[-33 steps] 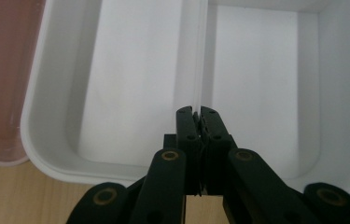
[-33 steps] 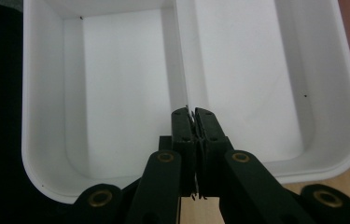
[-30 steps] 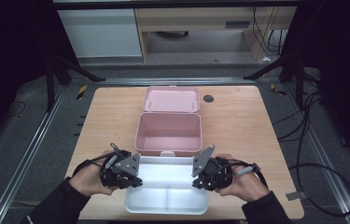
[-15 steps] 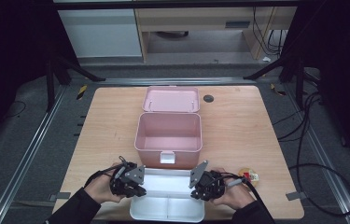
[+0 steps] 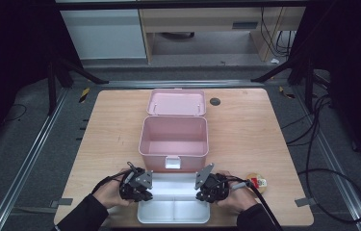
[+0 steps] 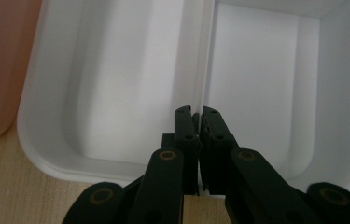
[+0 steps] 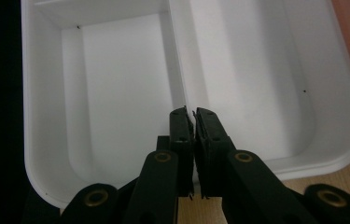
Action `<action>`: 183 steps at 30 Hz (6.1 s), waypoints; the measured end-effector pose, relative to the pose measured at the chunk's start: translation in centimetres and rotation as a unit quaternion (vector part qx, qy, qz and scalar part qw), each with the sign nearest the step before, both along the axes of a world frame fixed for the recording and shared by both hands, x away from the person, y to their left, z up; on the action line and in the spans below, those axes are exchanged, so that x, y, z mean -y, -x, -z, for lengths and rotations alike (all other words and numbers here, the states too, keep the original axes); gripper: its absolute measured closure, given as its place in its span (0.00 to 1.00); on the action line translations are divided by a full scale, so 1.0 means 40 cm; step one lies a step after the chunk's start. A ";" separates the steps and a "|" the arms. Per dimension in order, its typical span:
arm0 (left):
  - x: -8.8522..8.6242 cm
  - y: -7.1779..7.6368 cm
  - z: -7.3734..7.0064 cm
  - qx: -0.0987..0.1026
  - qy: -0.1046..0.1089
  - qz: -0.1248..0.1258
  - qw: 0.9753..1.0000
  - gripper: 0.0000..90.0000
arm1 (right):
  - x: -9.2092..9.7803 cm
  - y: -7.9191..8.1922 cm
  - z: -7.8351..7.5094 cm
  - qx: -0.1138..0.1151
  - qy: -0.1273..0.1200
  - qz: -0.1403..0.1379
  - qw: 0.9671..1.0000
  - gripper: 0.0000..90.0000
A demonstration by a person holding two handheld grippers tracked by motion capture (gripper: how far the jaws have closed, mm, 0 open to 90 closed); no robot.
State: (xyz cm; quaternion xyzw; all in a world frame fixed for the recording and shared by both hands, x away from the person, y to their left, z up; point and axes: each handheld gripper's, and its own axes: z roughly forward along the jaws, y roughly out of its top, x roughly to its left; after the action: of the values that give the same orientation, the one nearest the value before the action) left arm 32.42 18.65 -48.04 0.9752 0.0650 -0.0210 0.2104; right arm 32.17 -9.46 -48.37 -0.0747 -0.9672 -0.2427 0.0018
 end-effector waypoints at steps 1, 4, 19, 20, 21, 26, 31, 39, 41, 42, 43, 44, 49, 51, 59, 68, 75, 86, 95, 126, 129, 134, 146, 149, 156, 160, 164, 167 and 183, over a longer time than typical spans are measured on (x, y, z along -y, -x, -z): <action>0.001 0.001 0.000 0.000 -0.002 -0.001 1.000 0.95 | 0.000 0.000 0.001 0.000 -0.001 0.005 1.000 0.95; 0.001 0.004 -0.004 0.010 -0.006 -0.010 1.000 0.90 | 0.001 0.001 0.000 0.004 -0.004 0.011 1.000 0.91; -0.112 -0.008 -0.098 0.073 0.101 -0.188 0.974 0.42 | 0.129 -0.015 -0.099 0.059 -0.132 0.214 0.966 0.62; -0.125 -0.013 -0.098 0.074 0.110 -0.212 0.968 0.39 | 0.142 -0.016 -0.101 0.060 -0.138 0.238 0.960 0.61; -0.138 -0.018 -0.097 0.075 0.119 -0.236 0.961 0.38 | 0.156 -0.017 -0.102 0.063 -0.145 0.254 0.954 0.60; -0.195 -0.043 -0.075 0.083 0.136 -0.333 0.929 0.32 | 0.212 -0.021 -0.106 0.084 -0.154 0.325 0.929 0.55; -0.238 -0.061 -0.039 0.094 0.116 -0.398 0.905 0.30 | 0.258 -0.030 -0.103 0.074 -0.129 0.370 0.917 0.44; -0.291 -0.072 -0.024 0.102 0.126 -0.453 0.877 0.28 | 0.326 -0.025 -0.087 0.095 -0.089 0.440 0.889 0.29; -0.299 -0.074 -0.021 0.100 0.126 -0.465 0.871 0.27 | 0.337 -0.022 -0.087 0.094 -0.085 0.451 0.884 0.27; -0.303 -0.075 -0.019 0.099 0.129 -0.469 0.868 0.26 | 0.343 -0.020 -0.087 0.098 -0.080 0.454 0.882 0.28; -0.308 -0.075 -0.017 0.097 0.129 -0.473 0.866 0.26 | 0.346 -0.018 -0.086 0.100 -0.073 0.456 0.881 0.28; -0.311 -0.076 -0.016 0.096 0.130 -0.478 0.863 0.25 | 0.348 -0.016 -0.083 0.098 -0.065 0.457 0.882 0.27; -0.321 -0.075 -0.020 0.096 0.135 -0.487 0.857 0.26 | 0.356 0.006 -0.060 0.085 -0.045 0.457 0.884 0.25; -0.320 -0.073 -0.022 0.097 0.135 -0.488 0.857 0.27 | 0.362 0.010 -0.053 0.081 -0.041 0.460 0.883 0.24; -0.321 -0.070 -0.019 0.098 0.126 -0.489 0.858 0.32 | 0.366 0.021 -0.040 0.063 -0.026 0.463 0.884 0.20; -0.326 -0.067 -0.019 0.118 0.128 -0.489 0.855 0.35 | 0.358 0.022 -0.017 0.049 0.011 0.462 0.886 0.18; -0.319 -0.068 -0.015 0.116 0.121 -0.485 0.859 0.37 | 0.363 0.014 -0.001 0.029 0.030 0.459 0.887 0.18; -0.320 -0.069 -0.012 0.114 0.110 -0.487 0.859 0.44 | 0.360 0.003 0.013 0.008 0.047 0.458 0.888 0.21; -0.313 -0.071 -0.008 0.110 0.100 -0.482 0.864 0.49 | 0.360 -0.004 0.022 -0.003 0.055 0.455 0.889 0.22; -0.307 -0.076 -0.002 0.104 0.099 -0.474 0.869 0.53 | 0.328 -0.062 -0.192 0.066 -0.034 0.449 0.891 0.23; -0.309 -0.076 -0.003 0.102 0.099 -0.473 0.870 0.53 | 0.317 -0.076 -0.211 0.070 -0.037 0.444 0.893 0.23; -0.307 -0.078 -0.003 0.097 0.098 -0.471 0.871 0.53 | 0.302 -0.096 -0.256 0.073 -0.046 0.431 0.898 0.23; -0.308 -0.079 -0.006 0.097 0.097 -0.469 0.872 0.53 | 0.225 -0.145 -0.331 0.070 -0.055 0.380 0.921 0.23; -0.307 -0.078 -0.006 0.097 0.098 -0.469 0.872 0.53 | 0.202 -0.160 -0.344 0.069 -0.061 0.370 0.924 0.23; -0.301 -0.076 -0.006 0.098 0.095 -0.462 0.876 0.53 | 0.146 -0.197 -0.379 0.071 -0.061 0.348 0.933 0.23; -0.301 -0.076 -0.007 0.098 0.096 -0.462 0.876 0.53 | 0.116 -0.217 -0.394 0.066 -0.064 0.335 0.938 0.23; -0.301 -0.076 -0.007 0.098 0.096 -0.462 0.876 0.53 | 0.078 -0.241 -0.405 0.068 -0.064 0.321 0.943 0.23; -0.300 -0.078 -0.006 0.099 0.095 -0.462 0.876 0.53 | 0.043 -0.259 -0.412 0.066 -0.067 0.307 0.947 0.23; -0.292 -0.082 -0.007 0.099 0.094 -0.454 0.880 0.54 | -0.116 -0.333 -0.404 0.055 -0.069 0.261 0.961 0.23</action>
State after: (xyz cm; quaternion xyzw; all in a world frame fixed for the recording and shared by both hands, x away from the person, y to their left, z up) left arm 35.69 30.33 -47.77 0.8114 0.4774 0.1673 0.2928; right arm 45.47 -4.81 -32.21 -0.3111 -0.8936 -0.3045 -0.1097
